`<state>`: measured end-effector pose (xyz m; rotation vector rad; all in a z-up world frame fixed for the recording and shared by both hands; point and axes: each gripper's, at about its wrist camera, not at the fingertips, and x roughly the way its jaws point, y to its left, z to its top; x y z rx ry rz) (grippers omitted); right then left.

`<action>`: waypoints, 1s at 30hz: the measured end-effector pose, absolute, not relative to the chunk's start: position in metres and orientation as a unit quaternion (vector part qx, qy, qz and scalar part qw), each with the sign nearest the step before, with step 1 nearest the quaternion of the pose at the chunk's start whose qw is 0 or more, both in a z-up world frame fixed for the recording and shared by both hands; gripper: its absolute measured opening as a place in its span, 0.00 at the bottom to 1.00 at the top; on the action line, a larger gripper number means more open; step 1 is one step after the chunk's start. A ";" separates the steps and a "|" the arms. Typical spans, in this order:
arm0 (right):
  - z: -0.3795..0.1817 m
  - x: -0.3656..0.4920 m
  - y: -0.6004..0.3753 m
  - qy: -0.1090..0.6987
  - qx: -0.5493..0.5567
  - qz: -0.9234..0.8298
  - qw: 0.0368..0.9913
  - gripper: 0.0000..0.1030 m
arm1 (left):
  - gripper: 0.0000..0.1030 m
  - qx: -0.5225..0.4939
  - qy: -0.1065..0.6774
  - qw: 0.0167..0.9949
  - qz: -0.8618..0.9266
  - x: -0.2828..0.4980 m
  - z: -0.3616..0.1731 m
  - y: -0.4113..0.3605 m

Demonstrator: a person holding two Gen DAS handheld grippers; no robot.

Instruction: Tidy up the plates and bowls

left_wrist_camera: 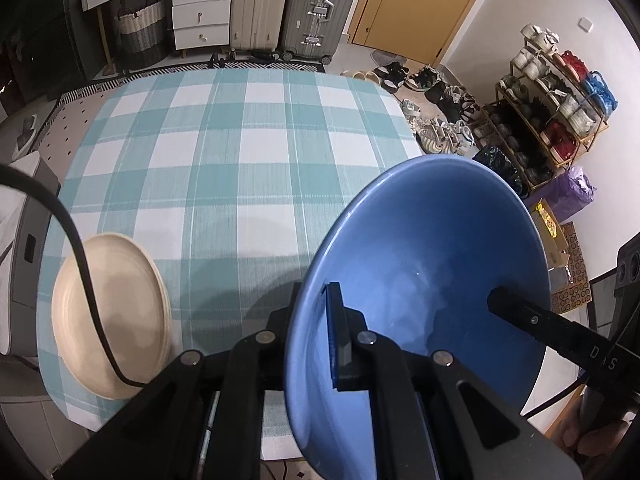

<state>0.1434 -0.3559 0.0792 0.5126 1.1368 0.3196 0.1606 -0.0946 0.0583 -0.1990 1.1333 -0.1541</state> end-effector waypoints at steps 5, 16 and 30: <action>0.066 0.142 -0.357 0.532 0.237 0.147 0.800 0.10 | 0.07 -0.101 0.549 0.827 -0.072 0.162 0.042 -0.097; 0.042 0.140 -0.363 0.539 0.233 0.148 0.796 0.10 | 0.10 -0.064 0.560 0.823 -0.069 0.162 0.021 -0.113; 0.029 0.146 -0.359 0.557 0.194 0.139 0.795 0.10 | 0.11 -0.028 0.570 0.817 -0.077 0.165 -0.003 -0.122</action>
